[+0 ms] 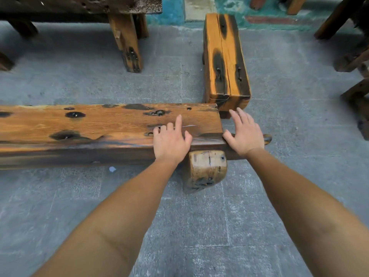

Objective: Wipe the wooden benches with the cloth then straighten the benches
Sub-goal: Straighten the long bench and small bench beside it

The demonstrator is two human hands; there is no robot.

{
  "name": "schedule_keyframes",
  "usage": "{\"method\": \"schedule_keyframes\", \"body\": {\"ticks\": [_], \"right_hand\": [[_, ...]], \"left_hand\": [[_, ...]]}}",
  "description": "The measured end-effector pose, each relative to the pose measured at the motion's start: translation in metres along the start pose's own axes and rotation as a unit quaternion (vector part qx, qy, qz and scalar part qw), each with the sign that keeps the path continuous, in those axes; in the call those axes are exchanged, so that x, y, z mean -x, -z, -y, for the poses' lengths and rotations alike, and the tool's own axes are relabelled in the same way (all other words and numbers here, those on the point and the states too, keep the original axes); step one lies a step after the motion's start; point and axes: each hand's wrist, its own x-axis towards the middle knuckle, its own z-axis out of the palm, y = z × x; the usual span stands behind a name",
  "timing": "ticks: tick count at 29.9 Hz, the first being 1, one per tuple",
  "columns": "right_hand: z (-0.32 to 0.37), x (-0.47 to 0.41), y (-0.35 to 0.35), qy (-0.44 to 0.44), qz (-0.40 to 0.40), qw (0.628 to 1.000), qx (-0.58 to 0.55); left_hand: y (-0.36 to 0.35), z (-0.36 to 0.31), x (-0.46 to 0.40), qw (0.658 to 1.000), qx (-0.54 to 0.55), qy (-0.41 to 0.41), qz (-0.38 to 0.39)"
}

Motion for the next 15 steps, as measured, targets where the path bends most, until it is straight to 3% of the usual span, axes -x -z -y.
{"method": "schedule_keyframes", "body": {"ticks": [4,6,8,10,15], "right_hand": [[0.012,-0.002,0.003,-0.020,0.089,0.996,-0.012],[0.018,0.003,0.001,-0.062,0.138,0.988,-0.035],[0.030,0.000,0.029,-0.075,0.113,0.990,-0.033],[0.047,-0.009,0.057,-0.054,0.077,0.994,-0.057],[0.102,-0.049,0.130,-0.045,0.031,0.991,-0.119]], "left_hand": [[0.006,0.009,-0.008,0.995,0.010,0.005,0.099],[0.005,0.011,-0.014,0.977,0.110,0.024,0.182],[0.030,0.019,-0.025,0.939,0.264,0.070,0.208],[0.048,0.036,-0.026,0.930,0.305,0.071,0.191],[0.130,0.088,-0.042,0.959,0.255,0.064,0.110]]}}
